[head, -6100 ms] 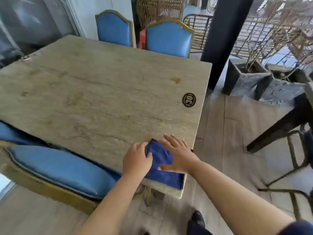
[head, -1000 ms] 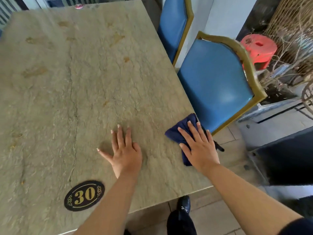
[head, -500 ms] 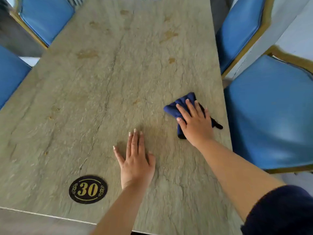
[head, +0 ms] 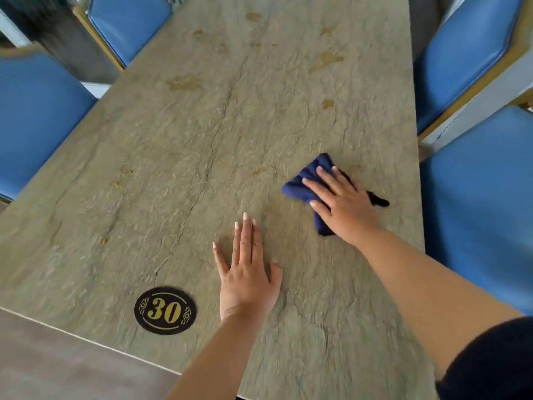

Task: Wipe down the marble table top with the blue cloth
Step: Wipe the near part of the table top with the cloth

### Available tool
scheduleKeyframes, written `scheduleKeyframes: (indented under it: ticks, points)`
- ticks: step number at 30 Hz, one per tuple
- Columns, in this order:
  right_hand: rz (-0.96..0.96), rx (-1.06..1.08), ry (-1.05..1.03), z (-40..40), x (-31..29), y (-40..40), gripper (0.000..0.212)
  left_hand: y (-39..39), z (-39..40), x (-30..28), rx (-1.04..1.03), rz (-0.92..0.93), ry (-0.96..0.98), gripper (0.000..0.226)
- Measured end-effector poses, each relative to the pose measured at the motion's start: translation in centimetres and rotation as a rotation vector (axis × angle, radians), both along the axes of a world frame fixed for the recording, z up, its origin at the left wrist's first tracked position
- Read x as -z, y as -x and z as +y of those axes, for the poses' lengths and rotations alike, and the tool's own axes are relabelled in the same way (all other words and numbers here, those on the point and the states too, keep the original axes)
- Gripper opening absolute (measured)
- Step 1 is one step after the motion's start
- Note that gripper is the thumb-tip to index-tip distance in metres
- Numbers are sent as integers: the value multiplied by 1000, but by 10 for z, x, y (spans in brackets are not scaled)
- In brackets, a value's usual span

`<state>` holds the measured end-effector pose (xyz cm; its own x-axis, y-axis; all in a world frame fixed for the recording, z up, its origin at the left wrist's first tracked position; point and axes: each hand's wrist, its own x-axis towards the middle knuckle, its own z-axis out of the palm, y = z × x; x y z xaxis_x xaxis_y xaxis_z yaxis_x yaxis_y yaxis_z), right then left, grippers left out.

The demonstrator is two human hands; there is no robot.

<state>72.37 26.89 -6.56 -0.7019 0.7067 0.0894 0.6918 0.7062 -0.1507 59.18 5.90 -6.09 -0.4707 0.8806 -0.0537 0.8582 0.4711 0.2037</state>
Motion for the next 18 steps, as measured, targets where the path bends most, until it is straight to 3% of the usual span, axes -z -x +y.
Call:
scheduleKeyframes:
  ticks: [2,4,8,13,15,18]
  points:
    - [-36,312,84,-4,-3,0,52,1,1,0,3,5,19,71]
    - [-92,405,127,-33,-4,10,56,3,1,0,6,-3,22,68]
    - [-49,98,31,-120,-1,4,57,5,2,-1,25,-48,-22,65]
    - [-97,-273,24,-167,-7,-81,52,8,-6,-4,81,-156,-118,65]
    - [-126,-131,11,-169,-7,-113,52,4,-12,-3,88,-125,-94,60]
    - [-95,326,96,-189,-7,-123,58,-14,-25,-1,76,-130,-63,59]
